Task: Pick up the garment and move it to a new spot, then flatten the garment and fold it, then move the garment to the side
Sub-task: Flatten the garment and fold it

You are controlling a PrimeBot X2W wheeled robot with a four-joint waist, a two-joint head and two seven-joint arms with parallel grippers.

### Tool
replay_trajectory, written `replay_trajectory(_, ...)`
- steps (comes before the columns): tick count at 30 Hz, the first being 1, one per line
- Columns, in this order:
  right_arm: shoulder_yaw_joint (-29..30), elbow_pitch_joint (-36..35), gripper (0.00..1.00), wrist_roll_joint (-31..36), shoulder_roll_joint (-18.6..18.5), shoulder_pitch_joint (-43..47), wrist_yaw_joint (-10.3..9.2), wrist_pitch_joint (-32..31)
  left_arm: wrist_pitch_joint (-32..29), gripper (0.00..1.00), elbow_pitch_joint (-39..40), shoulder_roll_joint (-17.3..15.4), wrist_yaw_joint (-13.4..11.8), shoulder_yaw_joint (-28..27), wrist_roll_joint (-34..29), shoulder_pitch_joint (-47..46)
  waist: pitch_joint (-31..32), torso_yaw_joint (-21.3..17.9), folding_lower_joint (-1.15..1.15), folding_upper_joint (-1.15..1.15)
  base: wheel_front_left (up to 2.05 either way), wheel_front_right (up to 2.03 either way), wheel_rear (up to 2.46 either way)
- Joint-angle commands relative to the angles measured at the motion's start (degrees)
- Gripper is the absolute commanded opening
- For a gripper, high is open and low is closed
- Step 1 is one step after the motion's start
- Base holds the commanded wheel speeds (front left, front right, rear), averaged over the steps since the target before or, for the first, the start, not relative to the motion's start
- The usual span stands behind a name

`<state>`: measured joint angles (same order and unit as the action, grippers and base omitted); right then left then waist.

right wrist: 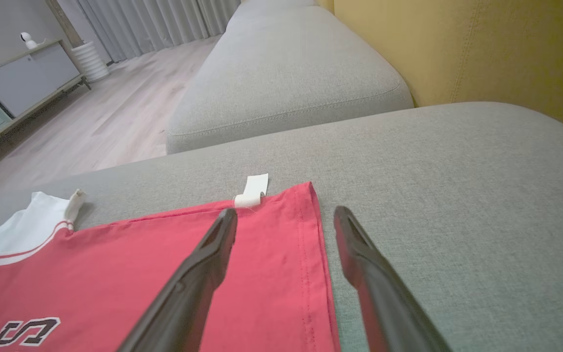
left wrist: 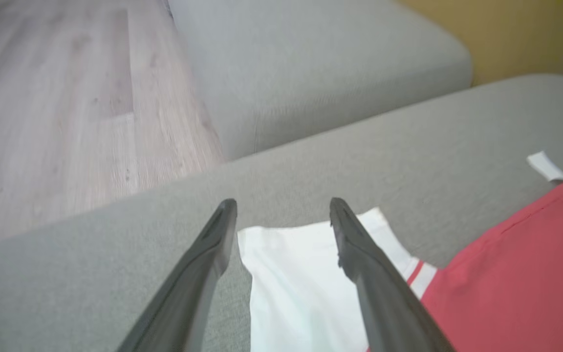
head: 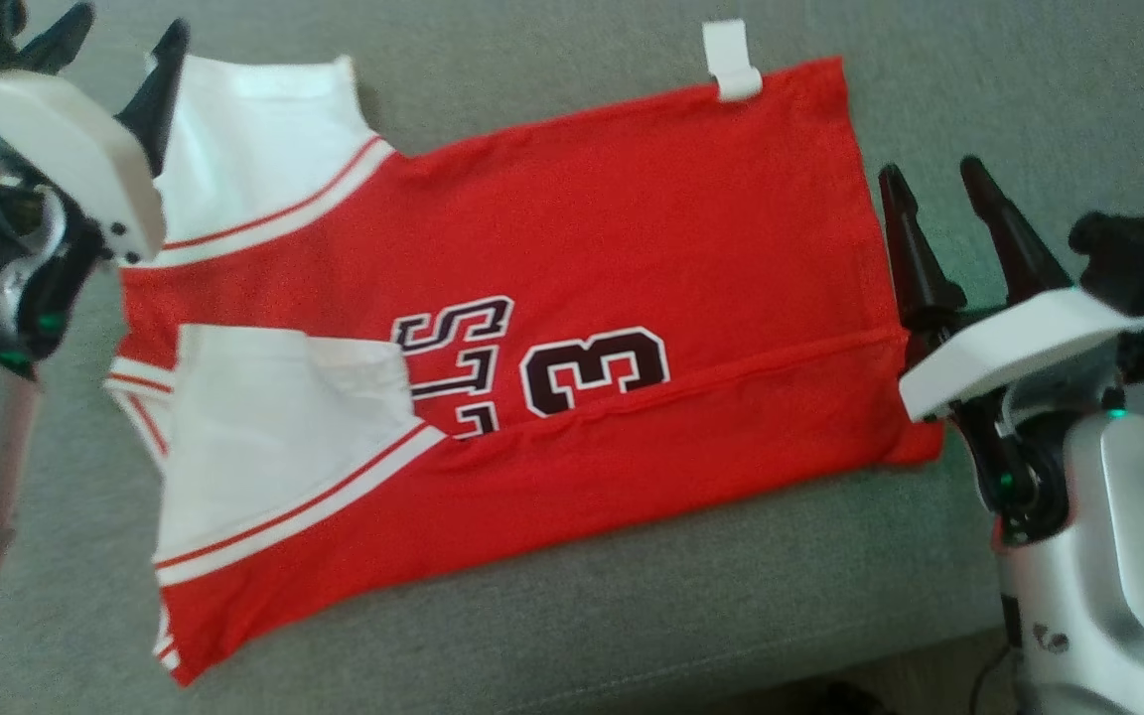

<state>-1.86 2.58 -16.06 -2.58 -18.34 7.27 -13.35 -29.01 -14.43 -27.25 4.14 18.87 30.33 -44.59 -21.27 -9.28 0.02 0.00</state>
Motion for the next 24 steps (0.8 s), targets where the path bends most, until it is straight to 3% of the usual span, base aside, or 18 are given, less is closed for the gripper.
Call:
replay_trajectory(1, -1.75, -2.07, 1.00, 0.02, -0.30, -2.05, 0.22, 0.56, -2.14, 1.00, -0.68, -3.86, 0.51, -1.65, -0.10, -3.43, -3.99, -3.02, -0.02, 0.00, 0.00, 0.00, 0.00)
replay_trajectory(11, -3.23, -1.00, 1.00, -0.43, -0.30, -4.87, 0.22, 2.08, -6.97, 1.00, -8.60, -6.87, -0.49, -2.09, -0.20, -7.07, -8.02, -6.01, -0.02, 0.00, 0.00, 0.00, 0.00)
replay_trajectory(23, -3.72, -0.75, 1.00, 0.19, -0.30, -7.26, 0.22, 2.07, -8.39, 1.00, -11.41, -7.62, -2.56, -1.82, -0.77, -8.35, -9.21, -6.38, -0.02, 0.00, 0.00, 0.00, 0.00)
replay_trajectory(24, -3.89, -0.80, 1.00, 0.23, -0.30, -7.44, 0.22, 1.98, -8.55, 0.88, -11.47, -7.35, -2.31, -1.73, -0.42, -8.38, -9.26, -6.29, -0.02, 0.00, 0.00, 0.00, 0.00)
